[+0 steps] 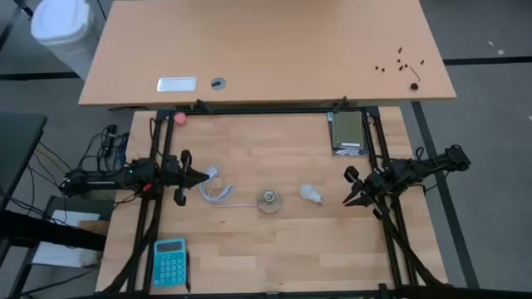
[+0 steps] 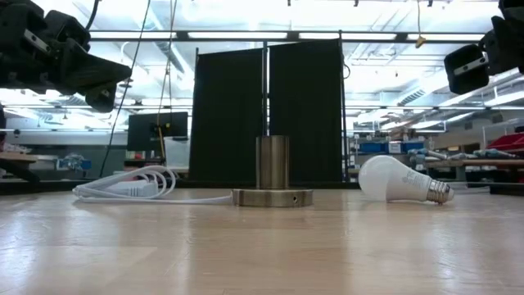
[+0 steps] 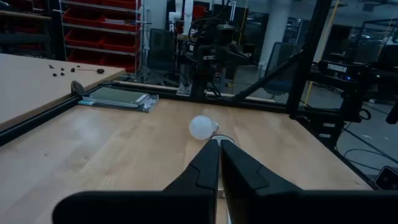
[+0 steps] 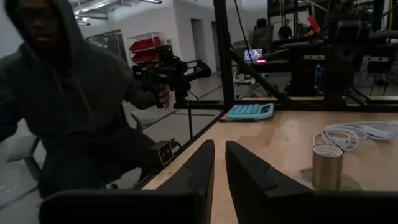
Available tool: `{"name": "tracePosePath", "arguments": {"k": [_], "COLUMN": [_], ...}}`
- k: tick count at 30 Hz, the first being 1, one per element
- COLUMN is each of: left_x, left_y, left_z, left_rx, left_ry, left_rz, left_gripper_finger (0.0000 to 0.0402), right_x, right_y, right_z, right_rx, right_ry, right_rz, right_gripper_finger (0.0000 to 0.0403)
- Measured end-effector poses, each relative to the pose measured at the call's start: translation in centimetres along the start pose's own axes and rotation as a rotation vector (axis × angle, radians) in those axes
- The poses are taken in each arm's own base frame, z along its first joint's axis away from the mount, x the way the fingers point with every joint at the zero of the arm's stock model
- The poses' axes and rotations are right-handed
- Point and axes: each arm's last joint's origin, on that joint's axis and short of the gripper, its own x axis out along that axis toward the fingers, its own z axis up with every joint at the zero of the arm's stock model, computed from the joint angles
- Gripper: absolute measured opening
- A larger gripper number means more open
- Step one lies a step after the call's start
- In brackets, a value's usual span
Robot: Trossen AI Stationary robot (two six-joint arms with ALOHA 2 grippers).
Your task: Screw lightbulb
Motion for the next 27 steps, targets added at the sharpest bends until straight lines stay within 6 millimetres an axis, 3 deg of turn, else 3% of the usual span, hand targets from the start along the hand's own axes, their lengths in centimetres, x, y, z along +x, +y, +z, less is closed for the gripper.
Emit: {"name": "tracePosePath", "arguments": {"k": [8,27], "left_x": [0.0,0.0], "left_y": [0.0,0.0], "left_z": [0.0,0.2], "left_rx": [0.000,-0.055], "left_ry": [0.000,-0.022], "left_rz": [0.000,0.012], "left_gripper_finger": [0.0023,0.0023], "right_x": [0.0,-0.2], "right_y": [0.0,0.1], "right_z": [0.1,2.2], "right_rx": [-0.002,-0.055], "right_ry": [-0.007,-0.234], "right_rz": [-0.001,-0.056], "right_gripper_finger": [0.0052,0.0052]}}
